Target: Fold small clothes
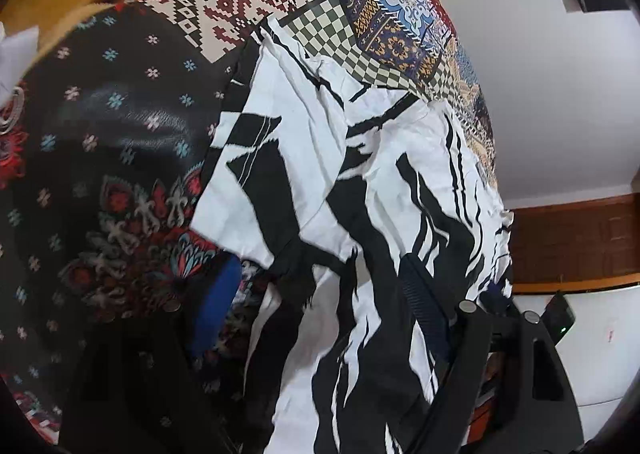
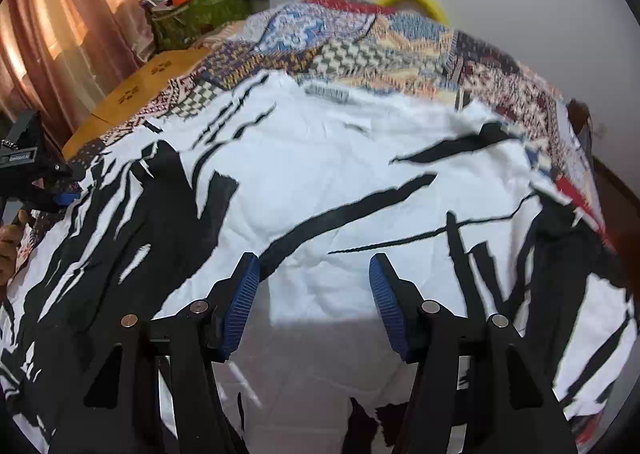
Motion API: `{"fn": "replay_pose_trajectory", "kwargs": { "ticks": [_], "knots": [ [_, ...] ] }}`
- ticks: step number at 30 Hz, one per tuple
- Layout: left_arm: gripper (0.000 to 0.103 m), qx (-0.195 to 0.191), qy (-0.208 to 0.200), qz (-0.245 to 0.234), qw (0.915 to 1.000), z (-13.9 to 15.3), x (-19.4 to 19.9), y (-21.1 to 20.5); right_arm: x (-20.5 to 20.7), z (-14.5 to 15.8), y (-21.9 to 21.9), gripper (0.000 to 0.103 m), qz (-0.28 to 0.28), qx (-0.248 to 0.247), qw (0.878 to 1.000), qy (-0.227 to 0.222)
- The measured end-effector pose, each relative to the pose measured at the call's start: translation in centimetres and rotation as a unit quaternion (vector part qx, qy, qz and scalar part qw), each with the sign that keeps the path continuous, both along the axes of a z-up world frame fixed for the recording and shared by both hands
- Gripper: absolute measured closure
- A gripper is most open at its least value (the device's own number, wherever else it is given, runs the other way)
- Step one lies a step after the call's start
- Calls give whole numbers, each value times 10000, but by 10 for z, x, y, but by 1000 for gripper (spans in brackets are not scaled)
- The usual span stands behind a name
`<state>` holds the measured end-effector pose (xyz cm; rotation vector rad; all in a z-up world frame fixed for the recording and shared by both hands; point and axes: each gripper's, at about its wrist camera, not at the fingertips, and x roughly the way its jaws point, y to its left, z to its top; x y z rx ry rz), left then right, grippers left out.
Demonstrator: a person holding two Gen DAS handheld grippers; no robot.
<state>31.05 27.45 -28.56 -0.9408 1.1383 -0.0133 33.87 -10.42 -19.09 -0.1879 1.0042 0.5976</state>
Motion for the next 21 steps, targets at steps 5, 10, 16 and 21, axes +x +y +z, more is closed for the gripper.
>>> {"fn": "replay_pose_trajectory", "kwargs": {
  "ticks": [5, 10, 16, 21],
  "knots": [
    [23, 113, -196, 102, 9997, 4, 23, 6, -2, -2, -2, 43, 24, 206, 9998, 76],
    [55, 619, -180, 253, 9976, 3, 52, 15, -6, -4, -4, 43, 100, 258, 9996, 49],
    [98, 1692, -3, 244, 9853, 13, 61, 13, -9, -2, -12, 43, 19, 456, 9988, 191],
    [98, 2753, -643, 10, 9592, 71, 53, -4, -19, 8, -25, 43, -78, 610, 9974, 376]
  ]
}}
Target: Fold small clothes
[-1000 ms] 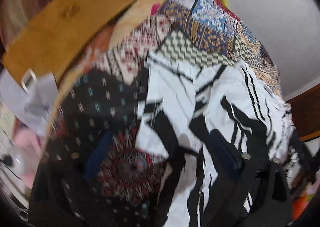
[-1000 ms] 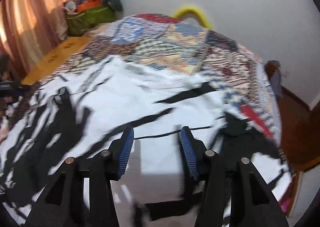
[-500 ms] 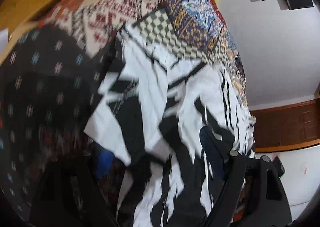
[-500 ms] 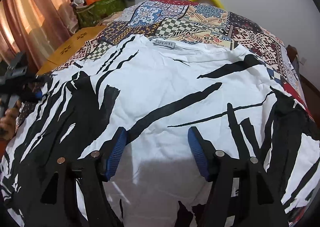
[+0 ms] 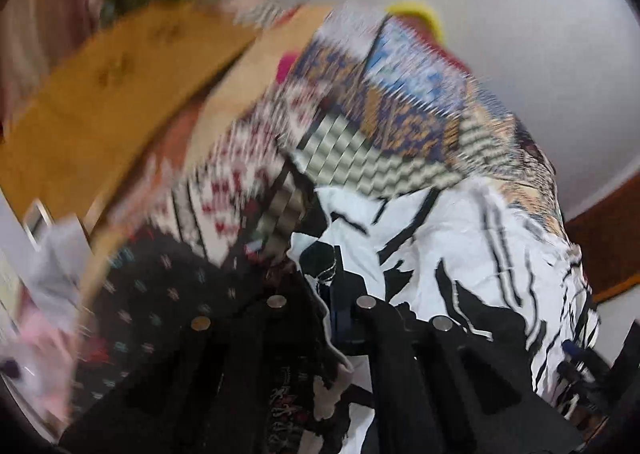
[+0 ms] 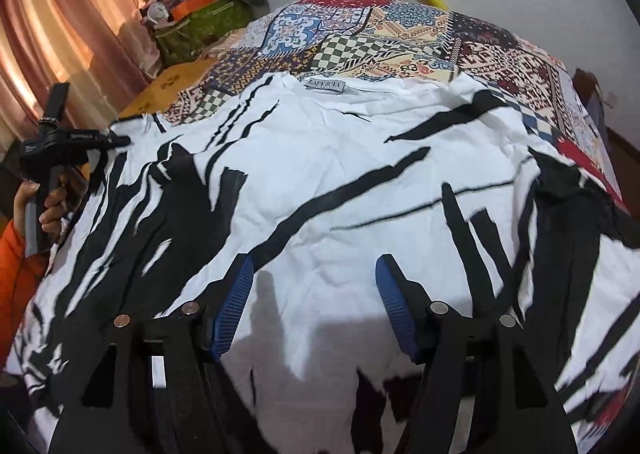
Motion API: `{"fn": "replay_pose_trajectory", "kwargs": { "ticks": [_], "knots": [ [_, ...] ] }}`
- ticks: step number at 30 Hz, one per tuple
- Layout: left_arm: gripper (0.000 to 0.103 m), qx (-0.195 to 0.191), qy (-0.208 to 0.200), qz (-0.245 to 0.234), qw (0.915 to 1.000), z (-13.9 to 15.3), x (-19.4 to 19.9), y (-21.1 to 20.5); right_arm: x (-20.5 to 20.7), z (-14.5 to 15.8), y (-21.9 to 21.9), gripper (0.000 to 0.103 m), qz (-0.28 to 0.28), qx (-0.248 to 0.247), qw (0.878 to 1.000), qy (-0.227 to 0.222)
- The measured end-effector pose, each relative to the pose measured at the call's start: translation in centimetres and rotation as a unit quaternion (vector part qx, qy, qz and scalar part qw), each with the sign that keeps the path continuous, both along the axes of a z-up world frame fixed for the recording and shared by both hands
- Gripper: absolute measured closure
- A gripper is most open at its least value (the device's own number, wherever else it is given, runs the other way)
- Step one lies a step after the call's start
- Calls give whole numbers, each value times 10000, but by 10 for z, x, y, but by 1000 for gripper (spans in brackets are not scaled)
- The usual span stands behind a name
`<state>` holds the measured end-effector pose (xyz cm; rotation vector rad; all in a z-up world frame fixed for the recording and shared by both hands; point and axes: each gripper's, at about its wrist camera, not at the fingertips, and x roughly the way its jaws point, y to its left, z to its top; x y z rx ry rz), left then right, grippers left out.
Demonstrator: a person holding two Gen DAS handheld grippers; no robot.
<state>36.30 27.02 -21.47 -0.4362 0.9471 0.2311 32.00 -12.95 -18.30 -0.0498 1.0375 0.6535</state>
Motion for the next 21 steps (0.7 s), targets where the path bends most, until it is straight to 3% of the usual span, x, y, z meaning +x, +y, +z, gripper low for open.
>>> {"fn": "replay_pose_trajectory", "kwargs": {
  "ticks": [2, 5, 7, 10, 14, 18, 21],
  "knots": [
    [98, 494, -289, -303, 9979, 27, 0, -19, -4, 1, -6, 43, -41, 12, 10000, 11],
    [98, 1129, -693, -841, 9876, 60, -1, -60, -11, 2, -14, 43, -78, 15, 10000, 17],
    [98, 1461, -778, -1160, 9794, 68, 3, -89, -14, 2, -19, 43, -103, 24, 9999, 64],
    [98, 1652, -716, -1741, 9681, 60, 7, -129, -20, 4, -23, 43, -101, 24, 9999, 80],
    [98, 1562, -217, -2276, 9609, 25, 12, -169, -28, 10, -28, 43, -49, 0, 10000, 2],
    [98, 1099, 631, -2194, 9674, -25, 16, -172, -34, 15, -30, 43, -25, -50, 9999, -108],
    [94, 743, 755, -2024, 9736, -34, 18, -161, -37, 19, -28, 43, -10, -45, 9999, -134]
  ]
}}
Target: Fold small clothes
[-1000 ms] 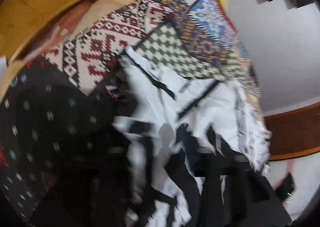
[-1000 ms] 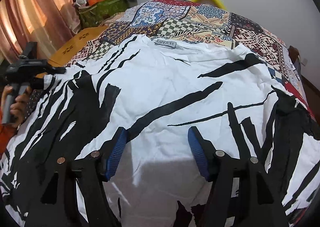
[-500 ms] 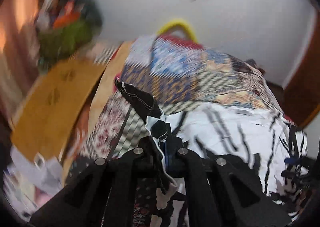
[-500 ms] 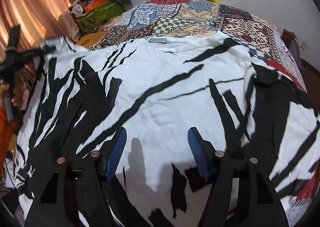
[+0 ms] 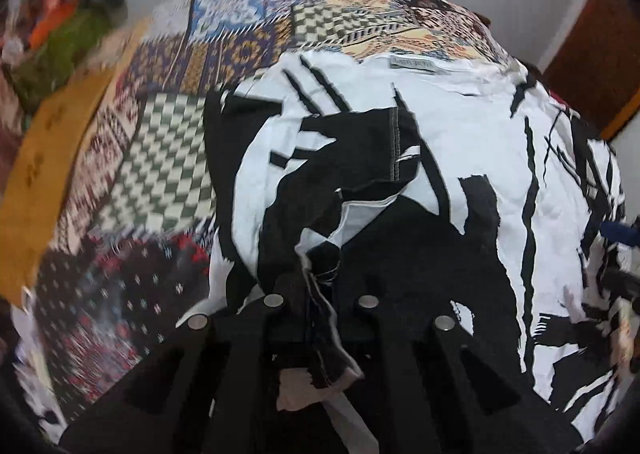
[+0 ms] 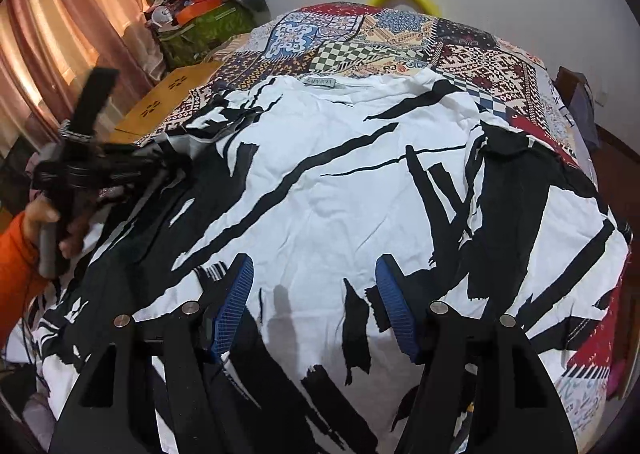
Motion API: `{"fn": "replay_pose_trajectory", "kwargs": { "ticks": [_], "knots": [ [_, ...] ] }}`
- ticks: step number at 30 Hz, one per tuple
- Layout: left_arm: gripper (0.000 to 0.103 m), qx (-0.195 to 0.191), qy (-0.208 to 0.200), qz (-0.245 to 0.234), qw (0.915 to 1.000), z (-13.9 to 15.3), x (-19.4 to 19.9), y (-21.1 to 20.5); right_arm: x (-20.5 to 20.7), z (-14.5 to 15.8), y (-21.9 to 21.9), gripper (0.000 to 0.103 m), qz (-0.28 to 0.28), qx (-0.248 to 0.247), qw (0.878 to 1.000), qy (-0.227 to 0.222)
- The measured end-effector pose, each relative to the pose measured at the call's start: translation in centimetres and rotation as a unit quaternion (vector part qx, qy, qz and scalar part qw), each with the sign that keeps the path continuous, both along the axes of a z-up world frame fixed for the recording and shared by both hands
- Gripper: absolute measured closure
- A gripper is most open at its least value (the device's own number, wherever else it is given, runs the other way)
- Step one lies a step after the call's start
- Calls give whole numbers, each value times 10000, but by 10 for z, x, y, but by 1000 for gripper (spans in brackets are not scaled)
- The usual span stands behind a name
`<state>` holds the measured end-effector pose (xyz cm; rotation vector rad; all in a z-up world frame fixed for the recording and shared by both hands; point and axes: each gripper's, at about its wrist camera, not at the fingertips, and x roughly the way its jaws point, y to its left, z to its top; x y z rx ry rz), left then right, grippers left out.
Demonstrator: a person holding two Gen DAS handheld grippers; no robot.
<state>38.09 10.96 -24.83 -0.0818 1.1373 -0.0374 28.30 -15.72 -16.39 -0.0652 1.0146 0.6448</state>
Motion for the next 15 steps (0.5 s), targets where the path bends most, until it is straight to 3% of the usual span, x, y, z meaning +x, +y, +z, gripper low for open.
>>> {"fn": "replay_pose_trajectory", "kwargs": {
  "ticks": [1, 2, 5, 6, 10, 15],
  "knots": [
    [92, -113, 3, 28, 9999, 3, -1, 5, -1, 2, 2, 43, 16, 11, 10000, -17],
    [83, -242, -11, 32, 9997, 8, -7, 10, -1, 3, 4, 43, 33, 23, 10000, -33],
    [43, -294, -346, 53, 9990, 32, -17, 16, 0, 9, 16, 43, 112, 113, 9999, -59],
    [36, -201, -561, 95, 9982, 43, -23, 20, 0, 10, 20, 43, 129, 135, 9998, -66],
    [34, -105, -856, 255, 9959, 64, -40, 42, 6, 13, 44, 43, 263, 214, 9994, -86],
    [34, -74, -651, 611, 9960, 43, -43, 73, 27, 10, 87, 43, 487, 165, 9986, -86]
  ]
}}
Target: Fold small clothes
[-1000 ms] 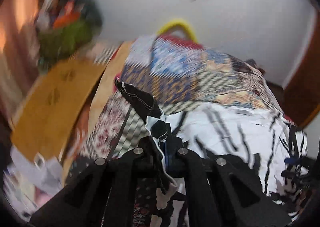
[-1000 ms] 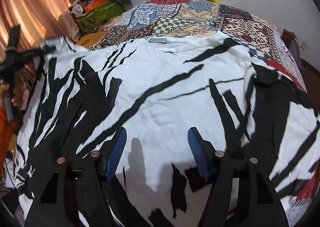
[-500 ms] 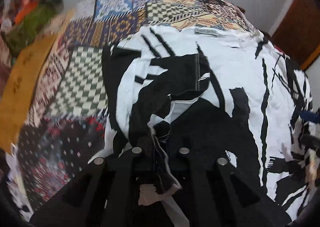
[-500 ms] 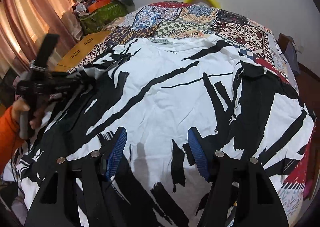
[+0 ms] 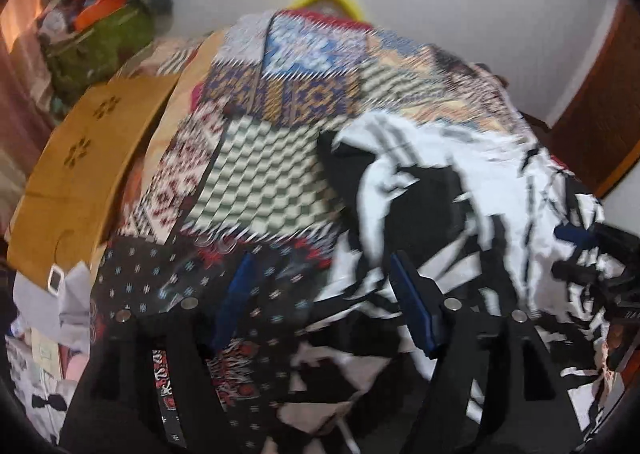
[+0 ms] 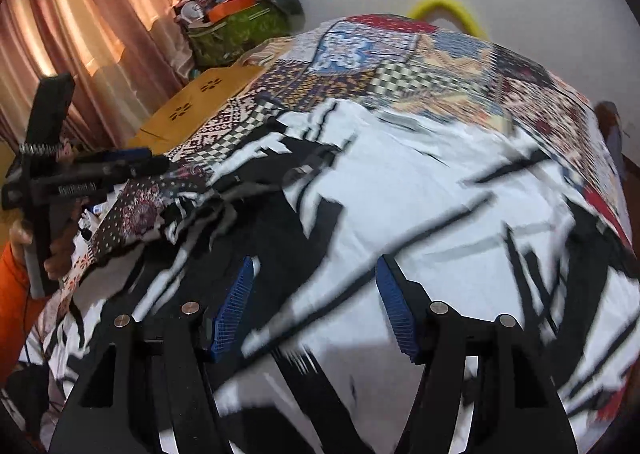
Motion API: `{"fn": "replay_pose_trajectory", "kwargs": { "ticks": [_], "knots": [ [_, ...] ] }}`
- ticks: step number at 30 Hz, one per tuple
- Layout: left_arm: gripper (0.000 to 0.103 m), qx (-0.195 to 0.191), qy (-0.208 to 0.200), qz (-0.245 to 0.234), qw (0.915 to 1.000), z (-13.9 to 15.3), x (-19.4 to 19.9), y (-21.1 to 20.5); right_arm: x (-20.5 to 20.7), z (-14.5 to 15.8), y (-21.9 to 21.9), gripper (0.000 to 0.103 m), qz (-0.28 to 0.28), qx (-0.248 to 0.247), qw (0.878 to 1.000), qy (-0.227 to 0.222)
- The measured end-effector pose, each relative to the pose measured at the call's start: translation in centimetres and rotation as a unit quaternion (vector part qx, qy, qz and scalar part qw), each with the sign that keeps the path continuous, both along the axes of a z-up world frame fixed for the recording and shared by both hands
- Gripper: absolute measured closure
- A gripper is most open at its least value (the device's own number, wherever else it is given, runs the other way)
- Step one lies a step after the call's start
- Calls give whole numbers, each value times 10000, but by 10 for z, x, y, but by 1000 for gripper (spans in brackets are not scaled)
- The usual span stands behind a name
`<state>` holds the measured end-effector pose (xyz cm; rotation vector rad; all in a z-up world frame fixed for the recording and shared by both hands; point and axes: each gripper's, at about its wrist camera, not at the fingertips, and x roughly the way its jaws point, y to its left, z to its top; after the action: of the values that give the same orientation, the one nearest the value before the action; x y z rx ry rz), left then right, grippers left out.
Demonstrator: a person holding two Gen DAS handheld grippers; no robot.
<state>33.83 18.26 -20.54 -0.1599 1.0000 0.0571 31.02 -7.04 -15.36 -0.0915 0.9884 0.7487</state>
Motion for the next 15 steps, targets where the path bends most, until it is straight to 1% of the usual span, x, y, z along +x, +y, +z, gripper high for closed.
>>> {"fn": "replay_pose_trajectory", "kwargs": {
  "ticks": [2, 4, 8, 9, 11, 13, 14, 15],
  "knots": [
    [34, -116, 174, -50, 9998, -18, -1, 5, 13, -3, 15, 43, -3, 9, 10000, 66],
    [34, -159, 294, -196, 9992, -33, -3, 4, 29, -9, 32, 43, -22, 107, 9997, 219],
    [33, -20, 478, -379, 9981, -57, -6, -2, 54, -21, 58, 43, -73, 122, 9993, 359],
    [31, -24, 501, -358, 9981, -63, -6, -1, 61, -25, 65, 44, -76, 77, 9992, 383],
    [30, -129, 427, -284, 9986, -67, -10, 3, 71, -34, 76, 51, -109, -48, 9989, 455],
    [30, -156, 398, -228, 9988, -68, -11, 7, 78, -44, 86, 64, -132, -162, 9983, 549],
    [30, -123, 368, -169, 9991, -68, -13, 9, 80, -47, 89, 69, -139, -193, 9985, 494],
    [30, -109, 351, -131, 9992, -68, -15, 10, 80, -48, 91, 83, -132, -185, 9988, 423]
  ]
}}
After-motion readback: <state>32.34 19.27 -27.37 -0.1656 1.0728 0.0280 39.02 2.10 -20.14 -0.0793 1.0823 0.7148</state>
